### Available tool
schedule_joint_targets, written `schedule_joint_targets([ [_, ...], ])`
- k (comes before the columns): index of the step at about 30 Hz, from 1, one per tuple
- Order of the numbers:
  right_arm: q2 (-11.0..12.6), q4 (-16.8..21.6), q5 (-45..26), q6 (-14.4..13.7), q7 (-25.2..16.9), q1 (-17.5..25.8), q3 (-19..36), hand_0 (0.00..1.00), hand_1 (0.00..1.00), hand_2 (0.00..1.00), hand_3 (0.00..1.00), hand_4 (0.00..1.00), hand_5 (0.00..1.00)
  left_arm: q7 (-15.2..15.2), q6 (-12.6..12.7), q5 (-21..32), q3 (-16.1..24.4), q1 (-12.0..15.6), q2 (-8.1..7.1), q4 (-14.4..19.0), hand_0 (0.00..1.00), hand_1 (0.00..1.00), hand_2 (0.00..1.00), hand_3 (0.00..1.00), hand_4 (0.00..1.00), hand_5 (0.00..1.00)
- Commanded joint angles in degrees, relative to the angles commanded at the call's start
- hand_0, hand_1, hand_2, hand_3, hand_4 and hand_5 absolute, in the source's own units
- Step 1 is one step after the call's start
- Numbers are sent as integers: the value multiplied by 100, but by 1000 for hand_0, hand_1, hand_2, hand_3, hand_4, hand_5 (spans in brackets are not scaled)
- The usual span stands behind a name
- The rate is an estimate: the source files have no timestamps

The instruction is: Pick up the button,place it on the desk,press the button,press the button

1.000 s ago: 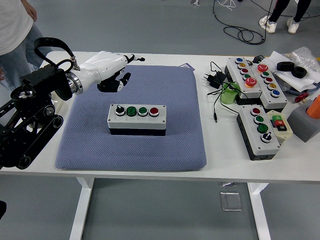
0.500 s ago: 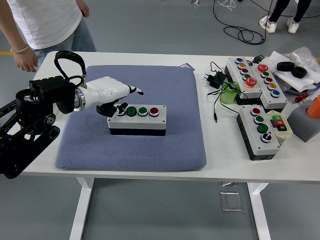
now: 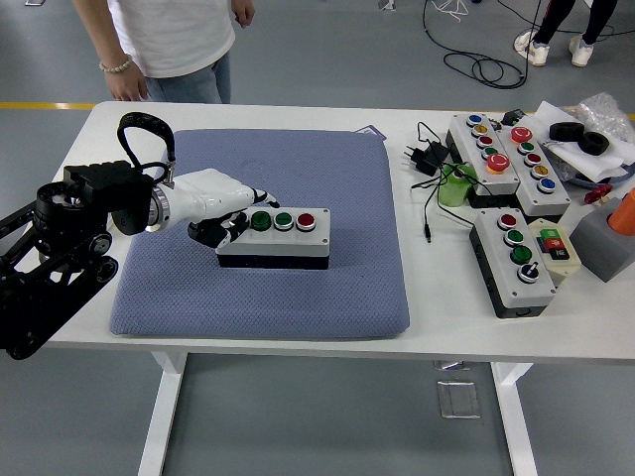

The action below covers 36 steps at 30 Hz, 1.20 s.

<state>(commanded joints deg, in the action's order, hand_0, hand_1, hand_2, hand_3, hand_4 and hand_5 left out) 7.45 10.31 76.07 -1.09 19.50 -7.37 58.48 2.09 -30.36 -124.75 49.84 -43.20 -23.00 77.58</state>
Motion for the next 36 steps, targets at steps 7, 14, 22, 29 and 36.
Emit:
schedule_joint_targets([
  [7, 1, 0, 6, 3, -1, -3, 2, 648, 637, 668, 582, 380, 241, -1, 24, 24, -112, -31, 33, -4, 36, 2, 17, 910, 282, 2],
  [14, 2, 0, 16, 4, 0, -10, 3, 648, 637, 669, 582, 380, 241, -5, 50, -13, -202, -68, 95, -70, 36, 2, 18, 908, 283, 2],
  [22, 5, 0, 14, 0, -1, -11, 3, 648, 637, 668, 582, 380, 240, -20, 2, -136, -302, -87, 124, -224, 37, 2, 17, 900, 282, 2],
  [29, 7, 0, 29, 2, 1, 0, 13, 648, 637, 668, 582, 380, 242, -23, -99, -187, -446, -107, 115, -282, 37, 2, 19, 897, 281, 2],
  [36, 7, 0, 31, 4, 5, 14, 13, 648, 637, 668, 582, 380, 241, -24, -128, -209, -525, -109, 134, -330, 36, 2, 19, 896, 280, 2],
])
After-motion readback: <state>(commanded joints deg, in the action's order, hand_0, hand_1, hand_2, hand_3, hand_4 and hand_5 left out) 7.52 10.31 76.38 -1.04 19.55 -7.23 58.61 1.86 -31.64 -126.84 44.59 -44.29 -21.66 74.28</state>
